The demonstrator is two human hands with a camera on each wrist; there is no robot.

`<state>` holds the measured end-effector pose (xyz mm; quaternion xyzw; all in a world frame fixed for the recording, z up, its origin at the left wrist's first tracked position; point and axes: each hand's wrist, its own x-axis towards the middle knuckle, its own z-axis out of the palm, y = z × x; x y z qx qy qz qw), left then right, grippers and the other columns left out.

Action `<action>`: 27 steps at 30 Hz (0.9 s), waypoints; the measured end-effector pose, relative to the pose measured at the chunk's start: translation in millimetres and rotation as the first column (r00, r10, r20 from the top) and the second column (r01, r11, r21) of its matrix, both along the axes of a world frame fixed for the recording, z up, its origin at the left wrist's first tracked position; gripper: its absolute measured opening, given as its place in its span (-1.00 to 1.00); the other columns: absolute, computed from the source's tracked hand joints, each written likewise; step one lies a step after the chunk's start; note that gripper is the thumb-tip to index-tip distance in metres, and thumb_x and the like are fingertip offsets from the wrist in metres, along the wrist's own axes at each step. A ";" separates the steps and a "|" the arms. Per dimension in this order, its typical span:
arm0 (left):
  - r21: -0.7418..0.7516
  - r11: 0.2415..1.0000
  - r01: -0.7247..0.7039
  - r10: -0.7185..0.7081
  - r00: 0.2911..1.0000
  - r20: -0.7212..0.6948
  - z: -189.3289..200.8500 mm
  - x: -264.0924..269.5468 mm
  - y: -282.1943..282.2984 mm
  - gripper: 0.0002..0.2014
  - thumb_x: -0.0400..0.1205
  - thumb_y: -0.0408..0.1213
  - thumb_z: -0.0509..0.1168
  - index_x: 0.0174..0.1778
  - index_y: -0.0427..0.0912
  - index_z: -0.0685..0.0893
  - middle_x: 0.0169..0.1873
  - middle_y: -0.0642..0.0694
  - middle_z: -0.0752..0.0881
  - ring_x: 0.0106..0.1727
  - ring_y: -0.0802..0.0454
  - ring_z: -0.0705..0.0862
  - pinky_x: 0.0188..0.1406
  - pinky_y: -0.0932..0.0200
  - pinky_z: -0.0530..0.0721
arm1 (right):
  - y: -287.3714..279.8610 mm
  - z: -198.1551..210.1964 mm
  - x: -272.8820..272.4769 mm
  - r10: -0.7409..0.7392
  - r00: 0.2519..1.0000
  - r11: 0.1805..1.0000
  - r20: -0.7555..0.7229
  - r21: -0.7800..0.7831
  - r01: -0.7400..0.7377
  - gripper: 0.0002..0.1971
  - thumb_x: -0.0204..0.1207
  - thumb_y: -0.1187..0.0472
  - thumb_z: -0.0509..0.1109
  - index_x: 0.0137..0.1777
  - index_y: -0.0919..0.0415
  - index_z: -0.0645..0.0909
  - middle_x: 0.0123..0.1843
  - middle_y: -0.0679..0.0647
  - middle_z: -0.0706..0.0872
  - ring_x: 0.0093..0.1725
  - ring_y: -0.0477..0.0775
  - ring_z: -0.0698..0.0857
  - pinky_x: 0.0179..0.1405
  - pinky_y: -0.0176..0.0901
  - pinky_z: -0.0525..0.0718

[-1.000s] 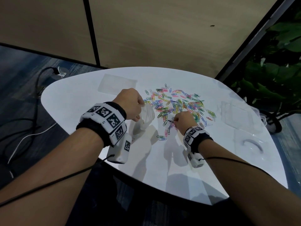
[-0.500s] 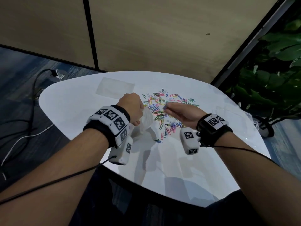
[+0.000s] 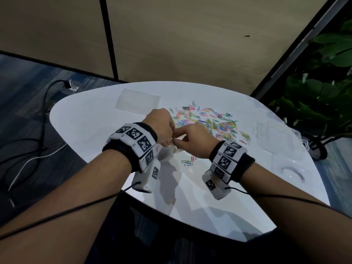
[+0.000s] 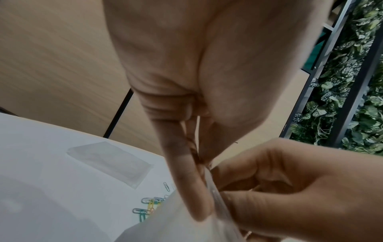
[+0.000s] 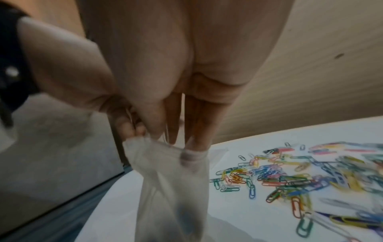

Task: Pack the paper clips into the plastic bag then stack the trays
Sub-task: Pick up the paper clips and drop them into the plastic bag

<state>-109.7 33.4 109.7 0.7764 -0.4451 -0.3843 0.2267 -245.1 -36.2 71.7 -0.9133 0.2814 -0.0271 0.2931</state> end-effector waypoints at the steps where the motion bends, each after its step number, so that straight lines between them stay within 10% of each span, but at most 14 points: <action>1: -0.002 1.000 -0.008 0.008 1.000 0.000 -0.3 0.3 -0.2 -0.76 0.71 -0.52 0.21 0.20 -0.33 0.74 -0.31 -0.30 0.82 -0.24 -0.19 0.88 -0.05 -0.08 0.87 | -3.2 2.4 -3.9 -0.034 0.999 0.998 0.035 0.063 0.031 -0.86 0.57 0.20 0.43 0.03 0.14 0.80 -0.10 -0.08 0.85 -0.29 -0.14 0.82 -0.17 -0.29 0.74; 4: 0.000 1.000 -0.031 0.031 0.999 0.015 -0.7 4.6 -1.3 -0.73 0.72 -0.53 0.17 0.23 -0.32 0.72 -0.41 -0.23 0.77 -0.34 -0.13 0.85 -0.09 -0.06 0.88 | -14.9 8.5 -18.3 -0.272 0.939 0.937 0.211 0.279 0.208 -0.90 0.57 0.26 0.46 -0.03 0.26 0.79 -0.14 0.07 0.85 -0.31 -0.01 0.84 -0.27 -0.07 0.84; 6: 0.004 0.999 -0.042 0.042 0.999 0.012 0.7 7.5 -1.6 -0.72 0.72 -0.54 0.16 0.24 -0.33 0.71 -0.44 -0.23 0.75 -0.43 -0.08 0.80 -0.10 -0.05 0.87 | -21.8 -2.8 -29.6 -0.263 0.941 0.963 0.213 0.117 0.242 -0.86 0.61 0.21 0.41 0.01 0.20 0.79 -0.07 0.07 0.85 -0.25 -0.05 0.83 -0.17 -0.05 0.84; 8: 0.013 0.999 -0.047 0.046 0.999 0.009 2.4 8.2 -1.2 -0.73 0.72 -0.54 0.16 0.25 -0.34 0.70 -0.43 -0.25 0.75 -0.42 -0.10 0.79 -0.08 -0.06 0.87 | -21.2 -31.4 -44.1 -0.043 0.999 0.987 -0.008 -0.156 0.041 -0.75 0.69 0.14 0.28 0.24 0.12 0.73 0.31 0.07 0.74 0.10 -0.01 0.77 0.17 -0.05 0.74; 11: 0.017 0.999 -0.033 0.033 0.999 0.014 3.4 7.1 0.5 -0.74 0.74 -0.51 0.17 0.26 -0.32 0.70 -0.34 -0.31 0.79 -0.29 -0.20 0.84 -0.02 -0.09 0.86 | -4.2 -87.5 -68.4 0.328 0.879 0.862 -0.346 -0.272 -0.428 -0.56 0.72 0.14 0.15 0.58 0.16 0.40 0.70 0.18 0.24 0.61 0.23 0.37 0.52 0.16 0.46; 16: 0.035 0.999 -0.001 0.000 1.000 0.027 5.4 3.8 -0.9 -0.73 0.74 -0.48 0.18 0.29 -0.30 0.70 -0.23 -0.35 0.84 -0.15 -0.24 0.88 0.02 -0.11 0.86 | -18.9 -123.6 -94.2 0.224 0.839 0.814 -0.496 -0.378 -0.441 -0.41 0.74 0.06 -0.07 0.73 0.10 -0.12 0.76 0.14 -0.19 0.73 0.30 -0.09 0.67 0.32 0.08; 23: 0.074 0.996 0.039 -0.043 0.998 0.050 4.7 -0.7 -3.6 -0.71 0.74 -0.47 0.17 0.31 -0.27 0.69 -0.20 -0.30 0.84 -0.16 -0.19 0.89 0.03 -0.05 0.86 | -60.6 -115.4 -100.1 -0.108 0.812 0.874 -0.574 -0.444 -0.198 -0.43 0.77 0.07 -0.06 0.73 0.02 -0.14 0.76 0.13 -0.20 0.71 0.44 -0.05 0.59 0.42 0.22; 27: 0.063 0.998 0.029 -0.033 0.998 0.060 2.5 -0.2 -4.6 -0.74 0.74 -0.46 0.20 0.28 -0.26 0.71 -0.19 -0.31 0.85 -0.19 -0.18 0.89 0.00 -0.06 0.86 | -68.4 -117.0 -93.0 -0.074 0.857 0.884 -0.510 -0.431 -0.180 -0.40 0.68 0.36 0.18 0.68 0.23 0.10 0.68 0.24 0.19 0.57 0.40 0.33 0.22 0.10 0.63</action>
